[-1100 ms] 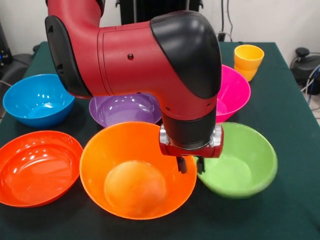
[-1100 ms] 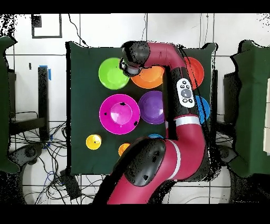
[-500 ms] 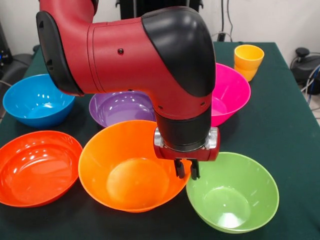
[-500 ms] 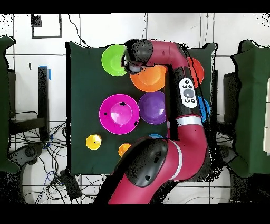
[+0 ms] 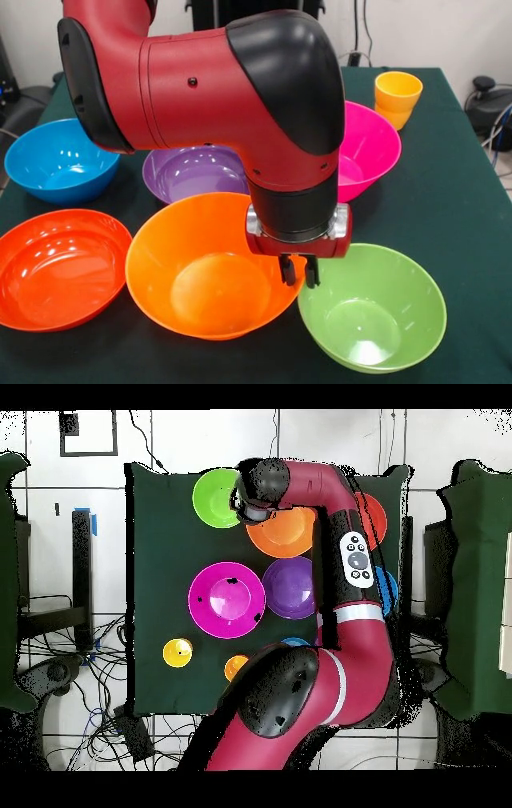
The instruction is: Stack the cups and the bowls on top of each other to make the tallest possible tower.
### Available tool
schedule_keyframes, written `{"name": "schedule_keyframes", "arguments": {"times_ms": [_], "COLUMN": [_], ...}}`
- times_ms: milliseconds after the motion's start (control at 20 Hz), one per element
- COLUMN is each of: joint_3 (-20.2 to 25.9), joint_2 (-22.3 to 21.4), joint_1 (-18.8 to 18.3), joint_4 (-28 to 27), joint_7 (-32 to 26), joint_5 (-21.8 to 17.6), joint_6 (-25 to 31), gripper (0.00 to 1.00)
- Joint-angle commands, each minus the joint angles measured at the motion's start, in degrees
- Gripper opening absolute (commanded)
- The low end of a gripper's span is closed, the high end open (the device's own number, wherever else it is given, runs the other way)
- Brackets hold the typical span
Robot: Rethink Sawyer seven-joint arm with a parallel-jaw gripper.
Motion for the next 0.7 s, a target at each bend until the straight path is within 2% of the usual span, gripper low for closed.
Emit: {"name": "schedule_keyframes", "arguments": {"times_ms": [50,300,550,700], "joint_3": [1.95,0.69,-0.62,-0.7], "joint_2": [1.81,-1.26,-10.54,-13.67], "joint_1": [0.42,0.49,0.01,-0.52], "joint_4": [1.28,5.09,12.36,15.03], "joint_7": [-20.52,-16.78,-13.39,-12.24], "joint_5": [-4.17,-2.64,0.0,1.06], "joint_6": [-6.2,-4.35,0.86,3.08], "gripper": [0.0,0.0,0.0,0.0]}}
